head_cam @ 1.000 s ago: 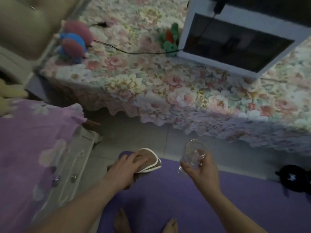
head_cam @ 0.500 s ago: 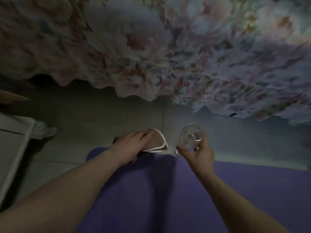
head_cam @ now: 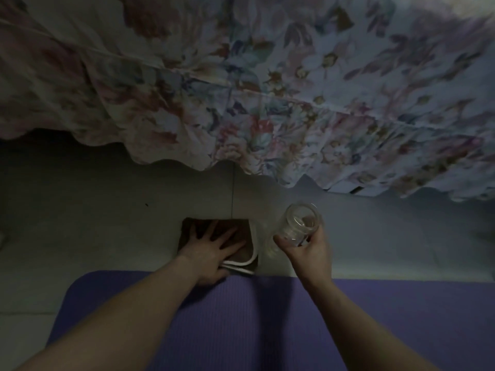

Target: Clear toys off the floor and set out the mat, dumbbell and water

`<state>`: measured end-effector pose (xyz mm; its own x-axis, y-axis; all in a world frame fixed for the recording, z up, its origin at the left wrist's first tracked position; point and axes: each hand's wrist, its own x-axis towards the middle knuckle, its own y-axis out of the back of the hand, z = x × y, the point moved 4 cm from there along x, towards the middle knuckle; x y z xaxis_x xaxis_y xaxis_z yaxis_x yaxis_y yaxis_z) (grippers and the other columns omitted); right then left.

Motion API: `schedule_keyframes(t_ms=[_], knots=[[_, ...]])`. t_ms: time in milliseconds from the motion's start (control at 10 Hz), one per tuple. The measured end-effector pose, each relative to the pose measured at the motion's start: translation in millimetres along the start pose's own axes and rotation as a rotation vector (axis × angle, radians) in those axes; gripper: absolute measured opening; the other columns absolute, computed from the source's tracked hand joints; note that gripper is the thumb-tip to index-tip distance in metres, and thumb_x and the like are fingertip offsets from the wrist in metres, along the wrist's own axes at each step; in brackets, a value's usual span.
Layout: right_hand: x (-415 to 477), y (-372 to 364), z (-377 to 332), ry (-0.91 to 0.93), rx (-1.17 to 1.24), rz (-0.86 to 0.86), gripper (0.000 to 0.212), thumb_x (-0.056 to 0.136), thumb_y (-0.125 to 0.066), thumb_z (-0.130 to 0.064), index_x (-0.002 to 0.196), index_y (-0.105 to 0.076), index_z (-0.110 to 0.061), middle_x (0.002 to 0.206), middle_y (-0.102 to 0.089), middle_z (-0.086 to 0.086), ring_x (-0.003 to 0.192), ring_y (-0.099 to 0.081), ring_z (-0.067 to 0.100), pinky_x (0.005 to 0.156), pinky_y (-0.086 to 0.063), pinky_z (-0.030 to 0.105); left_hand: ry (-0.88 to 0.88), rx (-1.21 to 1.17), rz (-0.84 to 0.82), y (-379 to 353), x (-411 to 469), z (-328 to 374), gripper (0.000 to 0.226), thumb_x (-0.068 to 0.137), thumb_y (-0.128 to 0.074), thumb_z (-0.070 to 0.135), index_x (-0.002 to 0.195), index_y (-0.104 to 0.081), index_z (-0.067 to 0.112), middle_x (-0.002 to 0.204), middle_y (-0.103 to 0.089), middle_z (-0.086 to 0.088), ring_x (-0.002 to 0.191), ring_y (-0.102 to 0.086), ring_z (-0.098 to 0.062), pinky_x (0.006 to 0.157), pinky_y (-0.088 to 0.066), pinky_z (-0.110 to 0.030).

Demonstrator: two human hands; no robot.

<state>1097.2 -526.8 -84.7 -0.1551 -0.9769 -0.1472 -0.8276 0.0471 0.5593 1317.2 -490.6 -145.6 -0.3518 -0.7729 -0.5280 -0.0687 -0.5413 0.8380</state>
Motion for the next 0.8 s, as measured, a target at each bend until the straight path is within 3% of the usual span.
schedule_keyframes(t_ms=[100,200,400,500,700,800], knots=[[3.0,0.5,5.8,-0.018,0.031,-0.008,0.064,0.059,-0.084,-0.038,0.109,-0.046,-0.050,0.098,-0.066,-0.013,0.092,-0.065,0.014,0.082,-0.055,0.045,0.040,-0.034,-0.005,0.3,7.1,10.9,0.071,0.093,-0.040,0.053,0.147,0.006,0.050,0.161,0.013,0.006,0.146,0.007,-0.041,0.105,-0.011,-0.075],[5.0,-0.7,8.9,-0.033,0.041,-0.010,0.062,0.058,-0.085,-0.037,0.107,-0.047,-0.043,0.095,-0.066,-0.014,0.090,-0.064,0.011,0.082,-0.055,0.042,0.067,-0.001,0.002,-0.7,9.2,17.7,0.064,0.097,-0.036,0.047,0.146,0.005,0.051,0.162,0.012,0.006,0.145,0.004,-0.043,0.105,-0.016,-0.074],[-2.1,-4.3,4.9,-0.046,0.019,-0.006,0.060,0.061,-0.086,-0.033,0.104,-0.045,-0.034,0.085,-0.063,-0.016,0.076,-0.061,0.004,0.065,-0.047,0.025,0.090,-0.039,-0.022,4.1,14.7,26.8,0.059,0.101,-0.031,0.037,0.147,0.003,0.050,0.161,0.012,0.007,0.145,0.008,-0.043,0.107,-0.011,-0.074],[-2.6,-5.9,3.8,-0.052,0.013,-0.003,0.059,0.061,-0.086,-0.032,0.105,-0.045,-0.032,0.086,-0.063,-0.016,0.077,-0.061,0.006,0.064,-0.045,0.024,0.073,-0.052,-0.072,6.3,18.6,27.7,0.068,0.099,-0.040,0.029,0.147,0.003,0.050,0.161,0.014,0.007,0.144,0.012,-0.043,0.108,-0.008,-0.074],[0.5,-5.3,5.5,-0.110,-0.008,-0.046,0.075,0.057,-0.089,-0.022,0.118,-0.045,-0.025,0.095,-0.065,-0.008,0.090,-0.065,0.023,0.076,-0.050,0.033,0.089,-0.034,-0.030,14.8,-2.0,26.8,0.067,0.096,-0.041,0.045,0.149,0.001,0.044,0.161,0.014,0.002,0.146,0.016,-0.034,0.106,0.001,-0.073],[-14.4,7.3,-5.4,-0.301,-0.133,-0.131,0.090,0.058,-0.089,-0.014,0.133,-0.040,-0.013,0.121,-0.062,0.010,0.109,-0.060,0.032,0.090,-0.046,0.037,0.080,0.005,-0.016,39.5,-39.8,30.9,0.066,0.096,-0.041,0.047,0.152,-0.009,0.031,0.162,0.006,-0.006,0.147,0.011,-0.032,0.111,0.001,-0.066]])
